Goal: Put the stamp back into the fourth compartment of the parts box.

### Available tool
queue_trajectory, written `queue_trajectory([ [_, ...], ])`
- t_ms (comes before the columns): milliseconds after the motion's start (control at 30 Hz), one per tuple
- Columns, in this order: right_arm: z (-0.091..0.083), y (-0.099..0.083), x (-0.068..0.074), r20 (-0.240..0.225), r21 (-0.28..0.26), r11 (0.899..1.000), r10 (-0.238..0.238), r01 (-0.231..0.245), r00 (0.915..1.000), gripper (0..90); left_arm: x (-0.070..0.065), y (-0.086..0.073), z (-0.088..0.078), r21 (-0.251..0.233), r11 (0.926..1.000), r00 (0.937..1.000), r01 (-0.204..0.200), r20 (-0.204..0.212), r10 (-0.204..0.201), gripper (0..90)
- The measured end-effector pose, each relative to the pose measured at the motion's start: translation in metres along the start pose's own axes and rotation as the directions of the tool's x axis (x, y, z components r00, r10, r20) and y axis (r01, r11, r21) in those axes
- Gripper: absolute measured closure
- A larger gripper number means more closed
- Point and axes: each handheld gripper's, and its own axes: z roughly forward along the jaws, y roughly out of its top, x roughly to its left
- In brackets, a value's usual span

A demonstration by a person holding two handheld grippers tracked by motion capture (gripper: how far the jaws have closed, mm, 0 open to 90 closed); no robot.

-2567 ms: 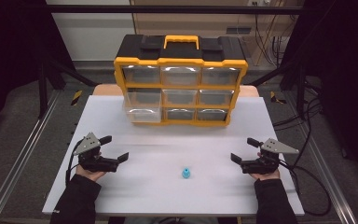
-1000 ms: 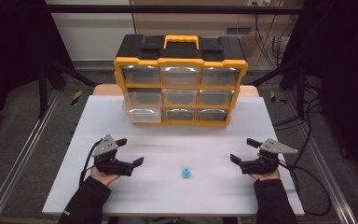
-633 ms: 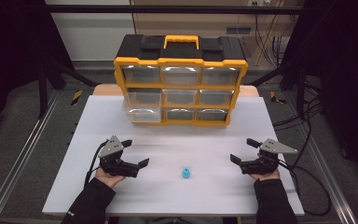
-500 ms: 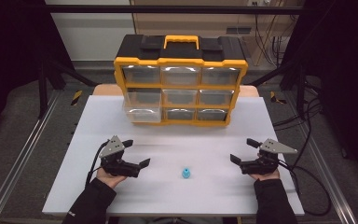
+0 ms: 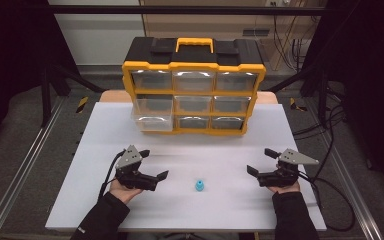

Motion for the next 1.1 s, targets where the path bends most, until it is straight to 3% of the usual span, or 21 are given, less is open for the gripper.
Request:
queue_trajectory([
  [1100, 0.0, 0.0, 0.0, -0.002, -0.001, 1.0, 0.0, 0.0, 1.0, 0.2, -0.038, 0.028, 0.042, 0.026, 0.9978, 0.9954, -0.06, 0.076, 0.058, 0.0],
])
